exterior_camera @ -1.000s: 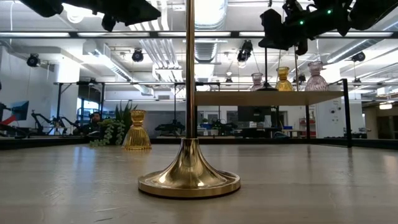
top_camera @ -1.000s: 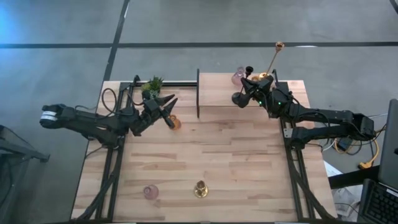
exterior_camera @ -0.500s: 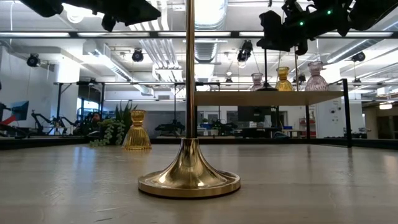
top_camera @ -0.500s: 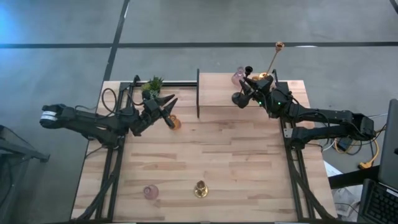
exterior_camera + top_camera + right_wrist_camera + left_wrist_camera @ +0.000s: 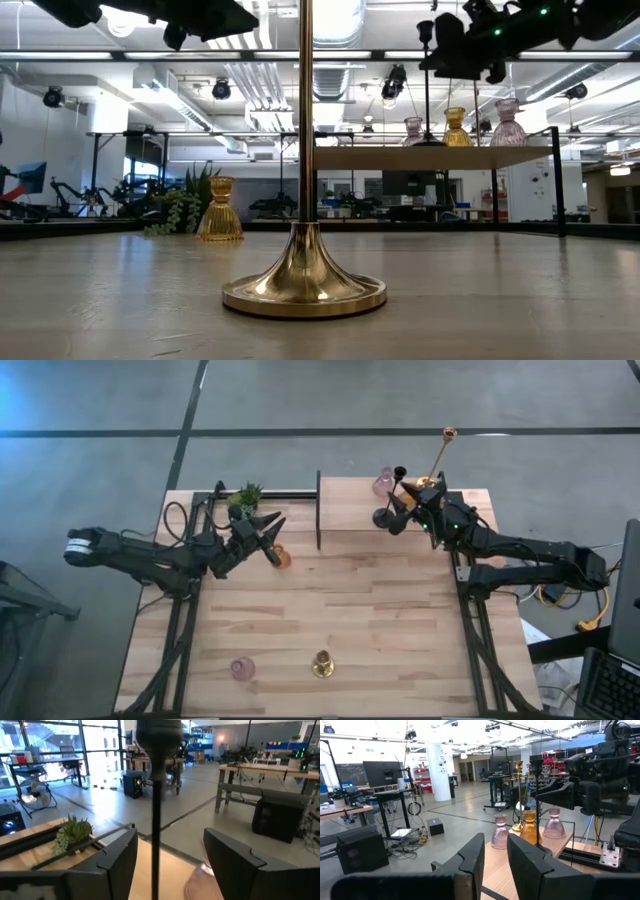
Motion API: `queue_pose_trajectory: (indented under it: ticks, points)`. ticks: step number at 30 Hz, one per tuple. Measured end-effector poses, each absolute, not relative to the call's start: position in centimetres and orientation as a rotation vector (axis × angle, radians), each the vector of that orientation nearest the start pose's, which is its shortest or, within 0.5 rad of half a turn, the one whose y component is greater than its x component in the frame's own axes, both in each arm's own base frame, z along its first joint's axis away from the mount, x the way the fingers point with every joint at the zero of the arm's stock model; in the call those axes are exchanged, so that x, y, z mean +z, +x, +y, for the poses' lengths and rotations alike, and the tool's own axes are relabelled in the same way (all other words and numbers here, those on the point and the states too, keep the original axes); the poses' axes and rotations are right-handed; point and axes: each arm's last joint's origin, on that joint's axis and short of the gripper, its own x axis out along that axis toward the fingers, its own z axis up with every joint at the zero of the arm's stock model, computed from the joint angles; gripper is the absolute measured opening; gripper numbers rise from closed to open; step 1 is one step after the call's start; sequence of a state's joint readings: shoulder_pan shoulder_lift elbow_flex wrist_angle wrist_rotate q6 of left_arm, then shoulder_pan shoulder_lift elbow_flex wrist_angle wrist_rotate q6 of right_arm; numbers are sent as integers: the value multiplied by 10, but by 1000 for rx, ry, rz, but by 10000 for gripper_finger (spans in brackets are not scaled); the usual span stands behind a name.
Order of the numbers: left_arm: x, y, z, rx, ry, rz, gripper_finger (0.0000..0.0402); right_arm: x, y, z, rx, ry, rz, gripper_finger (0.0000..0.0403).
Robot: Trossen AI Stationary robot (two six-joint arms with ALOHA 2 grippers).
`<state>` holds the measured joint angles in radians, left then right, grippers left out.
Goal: Pick & Place candle stick holders
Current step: Put the gold candle holder on the shelf
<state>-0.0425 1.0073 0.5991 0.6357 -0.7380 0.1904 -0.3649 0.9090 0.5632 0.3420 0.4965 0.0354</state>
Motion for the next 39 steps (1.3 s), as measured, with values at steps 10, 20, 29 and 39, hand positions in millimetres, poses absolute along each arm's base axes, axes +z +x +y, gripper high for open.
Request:
queue_pose_trajectory:
  ticks: [10,20,29,39]
  points:
    - [305,215,10,710,102,-144,88,295,151,-68,-784,114,-5,212]
    - [303,214,10,710,129,-112,88,295,137,-38,-462,179,51,172]
    - [303,211,11,709,134,-85,88,296,140,0,-195,162,74,116]
    - [291,208,9,620,153,42,88,288,144,48,30,95,144,71]
